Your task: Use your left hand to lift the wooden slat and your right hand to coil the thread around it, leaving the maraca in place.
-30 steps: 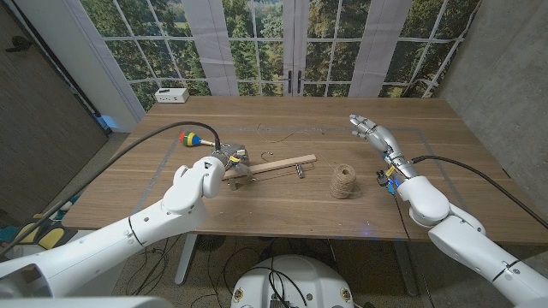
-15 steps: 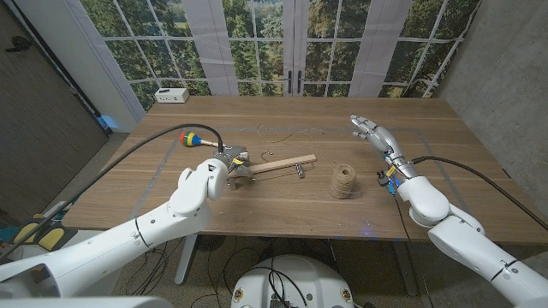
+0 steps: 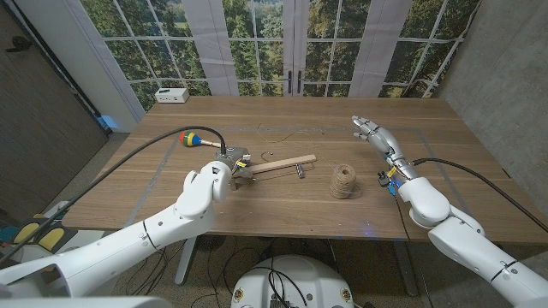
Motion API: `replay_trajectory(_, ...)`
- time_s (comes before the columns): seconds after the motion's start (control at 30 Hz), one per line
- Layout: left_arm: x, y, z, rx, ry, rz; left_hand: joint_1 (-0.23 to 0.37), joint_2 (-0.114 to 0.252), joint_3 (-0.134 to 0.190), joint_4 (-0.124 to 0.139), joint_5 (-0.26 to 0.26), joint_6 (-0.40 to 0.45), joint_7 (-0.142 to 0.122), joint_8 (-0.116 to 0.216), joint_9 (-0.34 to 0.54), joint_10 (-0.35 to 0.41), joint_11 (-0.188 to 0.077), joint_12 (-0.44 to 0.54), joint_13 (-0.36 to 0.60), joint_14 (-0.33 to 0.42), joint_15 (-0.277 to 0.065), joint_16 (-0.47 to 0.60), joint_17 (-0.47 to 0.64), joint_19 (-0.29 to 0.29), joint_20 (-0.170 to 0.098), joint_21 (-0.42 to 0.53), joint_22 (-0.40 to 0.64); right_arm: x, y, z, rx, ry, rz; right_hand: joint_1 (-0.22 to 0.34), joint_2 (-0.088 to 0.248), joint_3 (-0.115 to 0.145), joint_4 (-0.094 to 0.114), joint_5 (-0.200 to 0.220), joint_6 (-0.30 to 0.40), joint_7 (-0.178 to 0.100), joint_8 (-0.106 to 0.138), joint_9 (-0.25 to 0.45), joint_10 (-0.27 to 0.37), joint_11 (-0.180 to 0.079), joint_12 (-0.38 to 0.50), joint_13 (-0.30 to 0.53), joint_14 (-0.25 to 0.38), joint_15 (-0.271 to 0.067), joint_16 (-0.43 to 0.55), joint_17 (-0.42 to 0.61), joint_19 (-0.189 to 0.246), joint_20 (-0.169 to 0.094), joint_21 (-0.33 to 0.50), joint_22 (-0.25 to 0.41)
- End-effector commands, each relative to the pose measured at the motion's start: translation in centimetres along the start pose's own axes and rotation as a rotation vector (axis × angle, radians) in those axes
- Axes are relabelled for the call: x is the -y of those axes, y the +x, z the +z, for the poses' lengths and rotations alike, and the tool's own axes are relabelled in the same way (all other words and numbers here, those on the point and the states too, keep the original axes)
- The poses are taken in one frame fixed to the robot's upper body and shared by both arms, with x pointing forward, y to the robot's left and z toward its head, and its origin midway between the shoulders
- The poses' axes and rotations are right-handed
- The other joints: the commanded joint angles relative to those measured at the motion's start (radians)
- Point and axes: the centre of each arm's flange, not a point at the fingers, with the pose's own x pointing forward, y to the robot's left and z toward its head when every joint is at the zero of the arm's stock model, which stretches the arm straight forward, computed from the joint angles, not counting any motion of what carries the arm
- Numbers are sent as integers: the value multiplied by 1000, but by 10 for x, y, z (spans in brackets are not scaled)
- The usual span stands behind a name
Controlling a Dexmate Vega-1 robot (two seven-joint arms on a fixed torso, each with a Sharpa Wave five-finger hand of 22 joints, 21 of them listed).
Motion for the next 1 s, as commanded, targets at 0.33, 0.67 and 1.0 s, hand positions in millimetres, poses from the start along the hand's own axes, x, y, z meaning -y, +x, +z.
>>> replay_trajectory(0.33,15,12,-1,2,-54,-17,283,97,104,-30,-32,228,6,62,10,222,-9,57,25,336,-173,101,7,209,-175,113,8,3,2,-4,-14,7,-13,-14,1,-2,5,-2,9,-1,-3,3,8,-3,-4,6,10,-4,1,3,11,2,-4,4)
replay_trajectory(0.67,23,17,-13,-27,-57,120,449,101,118,-21,-42,371,49,89,17,335,20,74,48,493,-175,121,26,266,-243,219,13,4,-1,-7,-27,10,-22,-19,0,-4,8,-2,8,-1,-3,3,9,-3,-4,6,12,-1,0,3,12,2,-6,4)
replay_trajectory(1.0,2,-1,-21,5,-131,460,490,92,74,-15,-37,430,45,94,19,349,52,88,107,535,-170,178,112,234,-225,277,21,5,-9,-8,-34,12,-41,-18,3,-2,6,-1,8,-1,-4,3,10,0,-6,6,12,-3,-2,2,13,1,-8,4)
